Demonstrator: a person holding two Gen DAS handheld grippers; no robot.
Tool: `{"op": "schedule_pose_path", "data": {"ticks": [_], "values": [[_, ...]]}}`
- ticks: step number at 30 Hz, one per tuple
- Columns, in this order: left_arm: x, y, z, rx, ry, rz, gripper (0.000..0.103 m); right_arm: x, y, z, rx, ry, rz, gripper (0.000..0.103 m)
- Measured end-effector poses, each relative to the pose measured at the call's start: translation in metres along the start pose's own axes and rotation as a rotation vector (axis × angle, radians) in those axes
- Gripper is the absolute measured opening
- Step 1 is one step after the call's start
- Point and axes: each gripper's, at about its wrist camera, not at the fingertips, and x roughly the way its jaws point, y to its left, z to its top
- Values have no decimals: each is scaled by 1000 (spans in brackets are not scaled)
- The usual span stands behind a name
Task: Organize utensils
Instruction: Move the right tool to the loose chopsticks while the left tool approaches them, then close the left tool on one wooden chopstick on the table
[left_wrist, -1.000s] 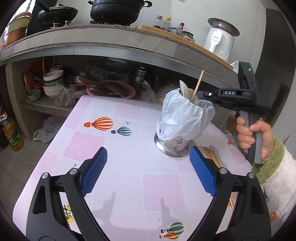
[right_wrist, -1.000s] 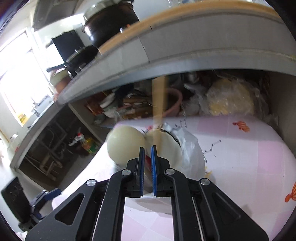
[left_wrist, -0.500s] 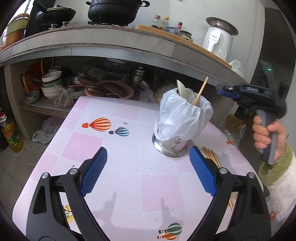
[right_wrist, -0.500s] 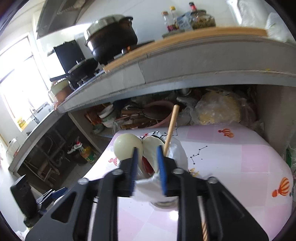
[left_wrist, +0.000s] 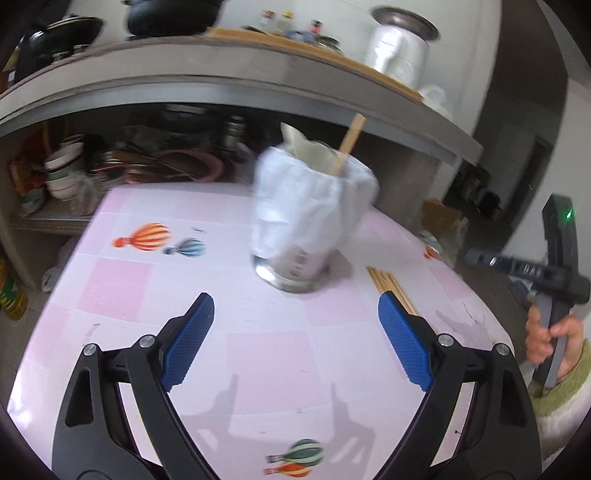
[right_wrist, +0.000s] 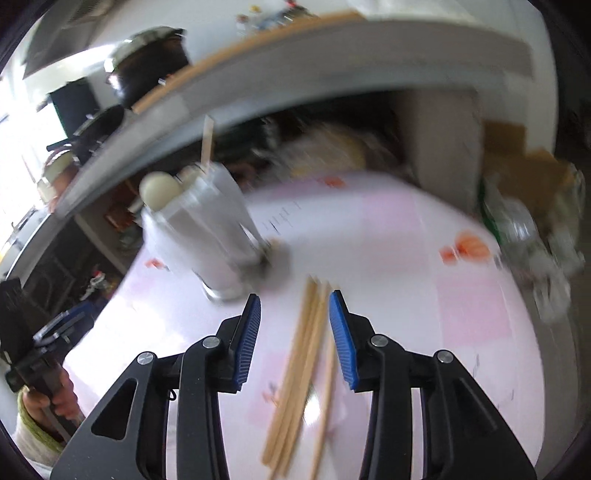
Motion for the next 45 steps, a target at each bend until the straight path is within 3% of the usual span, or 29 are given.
{"op": "schedule_pose_path", "data": {"ticks": [6, 14, 19, 25, 45], "values": [[47, -56, -6, 103, 87, -120, 86, 7, -25, -43, 91, 30, -37, 37], [127, -120, -3, 247, 206, -157, 53, 12, -41, -56, 95, 28, -36, 30], [172, -132, 2, 249, 278, -133, 30, 17, -48, -61, 113, 40, -14, 30], [205, -136, 5, 270, 340, -76, 16, 23, -53, -64, 129, 42, 7, 30], [242, -139, 6, 288, 427, 35, 12, 20, -58, -64, 145, 33, 25, 30]]}}
